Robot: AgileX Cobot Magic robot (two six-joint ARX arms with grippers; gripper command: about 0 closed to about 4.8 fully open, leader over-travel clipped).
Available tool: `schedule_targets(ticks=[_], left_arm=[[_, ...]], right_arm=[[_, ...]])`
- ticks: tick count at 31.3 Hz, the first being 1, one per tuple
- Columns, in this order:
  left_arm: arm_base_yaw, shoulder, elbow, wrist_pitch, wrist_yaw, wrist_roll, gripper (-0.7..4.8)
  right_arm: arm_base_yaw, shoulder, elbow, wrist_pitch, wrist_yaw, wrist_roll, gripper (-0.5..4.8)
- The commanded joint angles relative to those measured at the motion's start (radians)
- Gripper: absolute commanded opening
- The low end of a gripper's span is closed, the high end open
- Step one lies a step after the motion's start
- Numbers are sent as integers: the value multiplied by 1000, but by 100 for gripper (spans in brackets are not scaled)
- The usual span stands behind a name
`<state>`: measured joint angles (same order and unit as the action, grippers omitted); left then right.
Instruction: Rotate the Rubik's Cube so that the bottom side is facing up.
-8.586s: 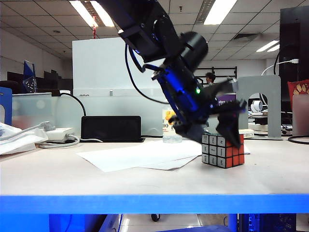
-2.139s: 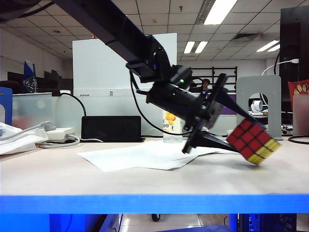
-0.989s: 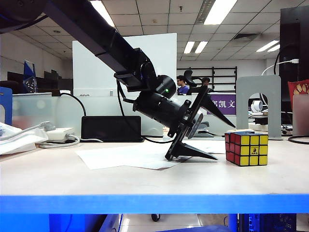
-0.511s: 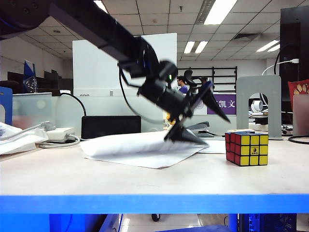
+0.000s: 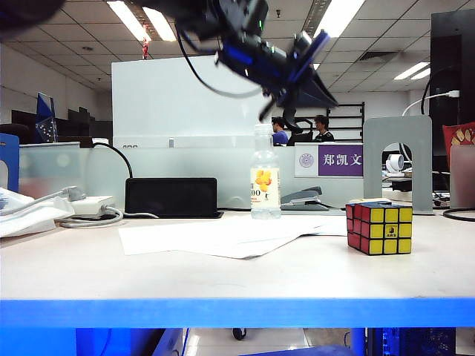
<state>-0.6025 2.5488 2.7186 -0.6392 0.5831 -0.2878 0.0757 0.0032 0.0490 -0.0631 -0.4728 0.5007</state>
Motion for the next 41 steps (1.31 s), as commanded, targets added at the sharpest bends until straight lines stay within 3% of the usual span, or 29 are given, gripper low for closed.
schedule_targets(ticks=[1, 3, 7, 14, 28, 35, 39, 41], left_arm=[[-14, -89, 8, -33, -277, 213, -5], [-18, -130, 8, -14, -372, 217, -4], [3, -194, 8, 20, -412, 185, -5], [4, -301, 8, -98, -577, 357, -5], [4, -703, 8, -345, -858, 498, -4], [3, -946, 8, -609, -1012, 517, -4], [3, -1053, 8, -795, -1036, 457, -4], [2, -1112, -12, -802, -1054, 438, -4]], right_arm=[[-1, -2, 21, 82, 12, 0, -1], [-2, -2, 32, 97, 36, 0, -2], [-2, -2, 50, 97, 86, 0, -1], [-2, -2, 84, 98, 116, 1, -2], [-2, -2, 144, 121, 269, -2, -1], [-2, -2, 137, 94, 430, -7, -1], [-2, -2, 116, 90, 513, -17, -1], [-2, -2, 98, 90, 519, -54, -1]])
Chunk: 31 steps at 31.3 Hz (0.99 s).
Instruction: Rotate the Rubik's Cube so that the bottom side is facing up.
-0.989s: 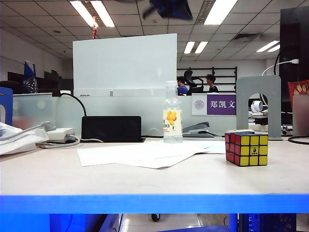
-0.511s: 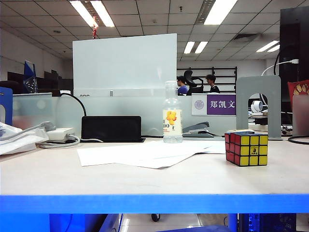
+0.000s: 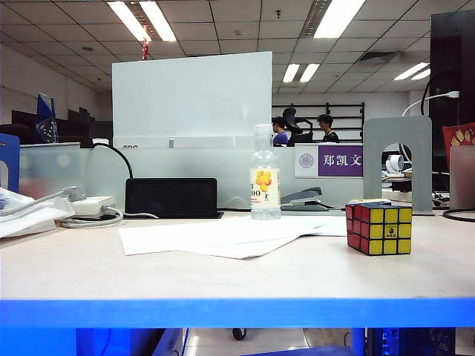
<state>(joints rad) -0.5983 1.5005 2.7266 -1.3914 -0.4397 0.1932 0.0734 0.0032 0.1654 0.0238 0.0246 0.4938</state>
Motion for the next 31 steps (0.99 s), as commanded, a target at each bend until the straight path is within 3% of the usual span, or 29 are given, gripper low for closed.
schedule_targets(ticks=[1, 3, 7, 10, 15, 20, 25, 31], left_arm=[[-2, -112, -43, -50, -29, -52, -5], [-2, -190, -93, -50, -40, -61, -4], [-2, -385, -266, -49, -103, -74, -4], [-3, -565, -476, -49, -140, -98, -5], [-4, -883, -912, 18, -90, -144, -4], [-4, -1228, -1447, 397, -27, -170, -4], [-3, -1500, -1938, 809, -28, -6, -4], [-8, -1438, -2246, 1115, -79, 43, -5]], right_arm=[[0, -2, -29, 3, 6, -80, -1], [2, -2, -45, 6, -64, -171, -1], [2, -2, -66, 34, -77, -280, -1], [1, -2, -90, 73, -42, -289, -1], [2, -2, -104, 65, -47, -285, -1], [2, -2, -104, 32, -53, -285, -1], [2, -2, -104, 6, -53, -285, -1], [2, 9, -104, -4, -51, -285, -1]])
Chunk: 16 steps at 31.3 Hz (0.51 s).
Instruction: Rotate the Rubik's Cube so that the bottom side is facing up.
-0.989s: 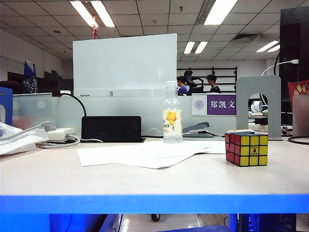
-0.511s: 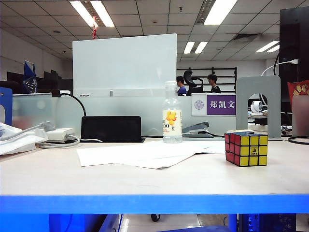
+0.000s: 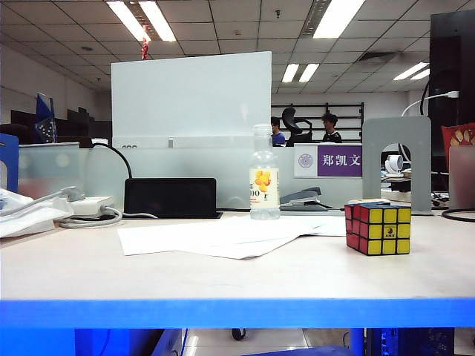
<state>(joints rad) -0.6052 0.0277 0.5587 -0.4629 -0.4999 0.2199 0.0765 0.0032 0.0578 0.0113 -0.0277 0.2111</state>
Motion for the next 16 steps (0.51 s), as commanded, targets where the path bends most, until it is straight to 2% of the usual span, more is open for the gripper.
schedule_targets(ticks=[1, 3, 6, 12, 14, 16], left_arm=[[-1, 45, -116, 249, -21, 16, -5], [5, 60, -206, 409, -59, 40, -5], [9, 68, -323, 610, -103, 158, -4], [67, 69, -362, 625, -146, 200, -5], [122, 69, -363, 631, -230, 164, -4], [197, 69, -370, 636, -274, 45, -4]], right_arm=[[-3, 5, 3, -3, 10, -3, -1], [-4, 2, 4, -20, 2, -3, -1], [-2, 3, 4, -38, 3, -3, -1], [-2, 3, 4, -41, 3, -3, -1], [-3, 3, 4, -42, 7, -3, -1], [-1, 3, 4, -42, 2, -3, -1]])
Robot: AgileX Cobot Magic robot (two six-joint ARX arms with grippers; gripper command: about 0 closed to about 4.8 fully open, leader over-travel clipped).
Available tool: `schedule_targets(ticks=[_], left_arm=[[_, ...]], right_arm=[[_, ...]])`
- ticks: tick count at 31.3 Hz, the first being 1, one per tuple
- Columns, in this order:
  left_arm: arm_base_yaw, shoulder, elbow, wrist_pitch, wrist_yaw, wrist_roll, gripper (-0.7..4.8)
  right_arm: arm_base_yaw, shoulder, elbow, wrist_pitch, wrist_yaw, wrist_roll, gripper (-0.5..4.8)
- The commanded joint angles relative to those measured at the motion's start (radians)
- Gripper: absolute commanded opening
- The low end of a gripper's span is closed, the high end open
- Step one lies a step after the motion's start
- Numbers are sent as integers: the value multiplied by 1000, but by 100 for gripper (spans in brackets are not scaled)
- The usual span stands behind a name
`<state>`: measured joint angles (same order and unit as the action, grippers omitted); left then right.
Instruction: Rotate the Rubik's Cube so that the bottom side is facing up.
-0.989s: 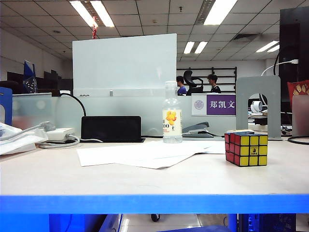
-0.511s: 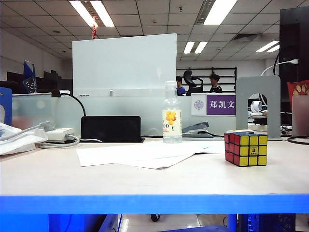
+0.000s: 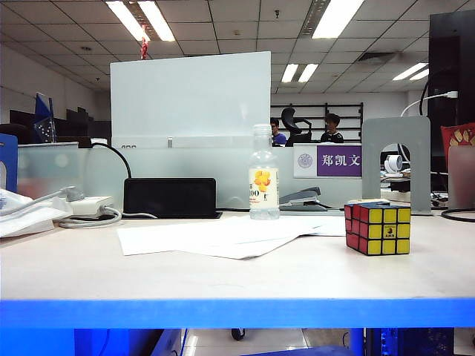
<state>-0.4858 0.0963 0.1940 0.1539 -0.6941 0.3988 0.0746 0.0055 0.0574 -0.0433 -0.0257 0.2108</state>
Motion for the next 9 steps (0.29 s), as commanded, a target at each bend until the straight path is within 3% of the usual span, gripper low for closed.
schedule_targets(ticks=[1, 3, 5, 9], left_arm=[[119, 0, -12, 19, -75, -195, -4], [207, 0, -32, 4, 19, -285, -4], [285, 0, -54, -18, 154, -303, -4], [402, 0, -90, -27, 327, -316, -4]], right_arm=[[1, 0, 4, 13, 1, -2, -1], [0, 0, 4, 13, 1, -2, -1], [0, 0, 4, 13, 1, -2, -1], [0, 0, 4, 13, 1, -2, -1]])
